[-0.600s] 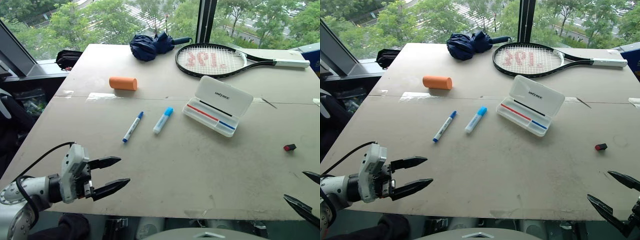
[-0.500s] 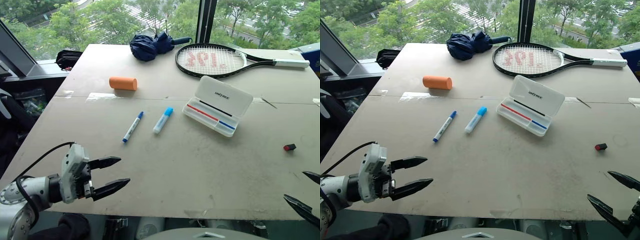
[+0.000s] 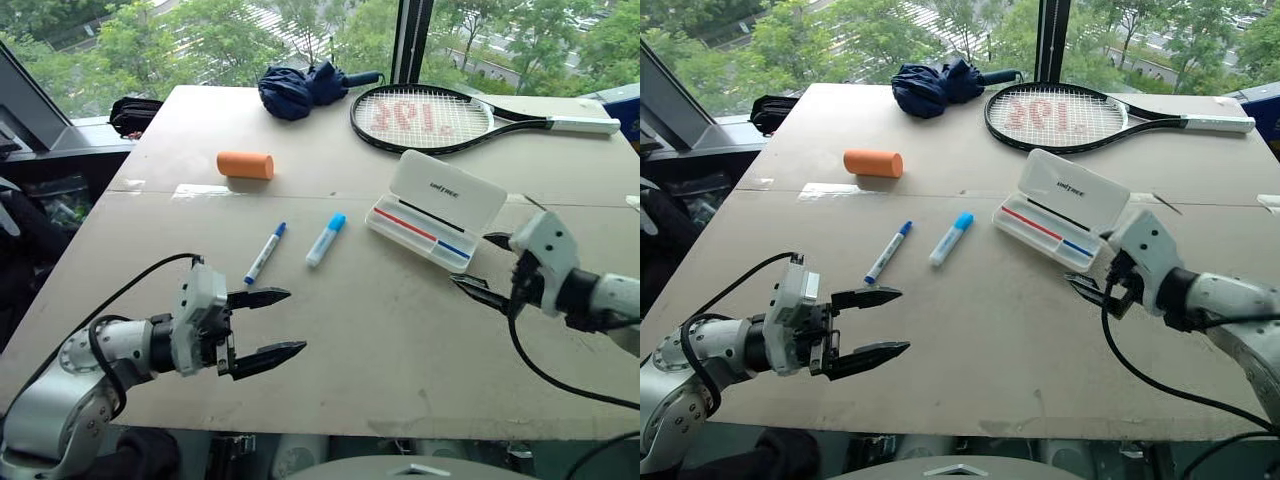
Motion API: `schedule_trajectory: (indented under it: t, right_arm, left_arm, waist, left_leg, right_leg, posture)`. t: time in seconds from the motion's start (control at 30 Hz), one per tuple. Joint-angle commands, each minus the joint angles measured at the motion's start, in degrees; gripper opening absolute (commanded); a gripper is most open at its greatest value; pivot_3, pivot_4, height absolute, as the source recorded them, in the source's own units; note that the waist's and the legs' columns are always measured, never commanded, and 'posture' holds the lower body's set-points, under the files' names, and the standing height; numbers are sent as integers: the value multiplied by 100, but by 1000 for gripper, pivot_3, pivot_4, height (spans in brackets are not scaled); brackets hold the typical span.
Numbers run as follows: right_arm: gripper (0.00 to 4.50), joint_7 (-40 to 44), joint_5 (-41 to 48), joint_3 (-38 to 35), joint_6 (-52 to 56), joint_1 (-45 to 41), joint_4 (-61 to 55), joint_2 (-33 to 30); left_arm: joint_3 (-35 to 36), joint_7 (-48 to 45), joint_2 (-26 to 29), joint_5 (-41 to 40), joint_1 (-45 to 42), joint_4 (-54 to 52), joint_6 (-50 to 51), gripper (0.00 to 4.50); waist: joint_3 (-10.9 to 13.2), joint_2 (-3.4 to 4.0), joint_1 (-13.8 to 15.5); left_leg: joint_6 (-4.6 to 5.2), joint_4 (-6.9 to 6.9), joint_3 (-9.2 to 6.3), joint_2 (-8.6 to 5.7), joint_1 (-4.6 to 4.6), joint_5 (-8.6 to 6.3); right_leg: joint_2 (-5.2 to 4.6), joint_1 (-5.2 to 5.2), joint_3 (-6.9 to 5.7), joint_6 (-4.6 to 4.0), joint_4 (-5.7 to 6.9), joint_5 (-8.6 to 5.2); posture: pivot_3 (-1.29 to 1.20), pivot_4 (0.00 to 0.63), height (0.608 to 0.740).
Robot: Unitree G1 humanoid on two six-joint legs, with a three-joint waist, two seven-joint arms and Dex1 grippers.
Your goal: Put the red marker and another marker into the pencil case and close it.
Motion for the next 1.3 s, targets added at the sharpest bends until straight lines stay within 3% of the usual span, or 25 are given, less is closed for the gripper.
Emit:
schedule_trajectory:
  t: [0.03, 0.23, 0.4, 0.53, 0.67, 0.7, 0.97, 1.3]
  right_arm:
    - [3417, 258, -343, 551, -49, -254, 297, -70]
    - [3417, 426, -1063, 1437, -382, -922, 1450, 356]
    - [3417, 616, -1399, 1664, -551, -1264, 2051, 650]
    - [2337, 944, -1840, 2052, -837, -1631, 2642, 706]
    - [267, 1330, -2116, 2158, -1152, -1747, 2770, 579]
    - [9, 1493, -2192, 2181, -1309, -1747, 2795, 487]
    - [9, 3667, -2524, 2179, -4360, -1171, 2917, -547]
    - [9, 4124, -2838, 2070, -5338, -1443, 3703, -239]
  left_arm:
    - [148, 55, 147, -157, 33, -381, -53, 4500]
    - [356, 345, 295, -376, 135, -807, 87, 4500]
    - [297, 519, 340, -398, 111, -906, 103, 4500]
    - [237, 575, 366, -348, 49, -846, 63, 4500]
    - [220, 565, 364, -290, 83, -789, -9, 4500]
    - [220, 556, 353, -261, 117, -777, -37, 4500]
    - [399, 366, 259, -18, 629, -537, -407, 4500]
    - [629, 123, 214, 238, 1164, -226, -933, 4500]
  waist:
    - [3, 3, 6]
    - [7, 7, -71]
    - [7, 7, -72]
    - [7, 7, -90]
    - [6, 6, -110]
    - [6, 6, -116]
    - [16, 18, -112]
    - [19, 19, -151]
  left_leg:
    - [0, 0, -6, -3, -5, 0]
    - [4, 0, 1, -4, 0, -2]
    - [4, 1, 0, -5, 4, -2]
    - [4, 1, 0, -10, 4, -2]
    - [4, 1, -3, -10, 6, -2]
    - [4, 1, -3, -9, 6, -2]
    - [4, -1, -2, -11, 4, -2]
    - [4, 0, 1, -5, 10, -2]
  right_leg:
    - [-2, 0, -3, 1, -3, 0]
    - [-5, 0, -10, 20, 0, 11]
    - [-2, 0, -11, 22, 8, 12]
    - [-3, 0, -9, 24, 7, 13]
    - [-3, 1, -12, 24, 8, 13]
    - [-2, 2, -12, 24, 8, 13]
    - [-8, 1, -16, 25, 3, 12]
    - [-6, 3, -15, 23, 7, 12]
  posture:
    - [0, 150, 732]
    - [0, 150, 732]
    - [0, 150, 732]
    - [0, 150, 732]
    - [0, 150, 732]
    - [0, 150, 732]
    - [0, 150, 732]
    - [0, 150, 732]
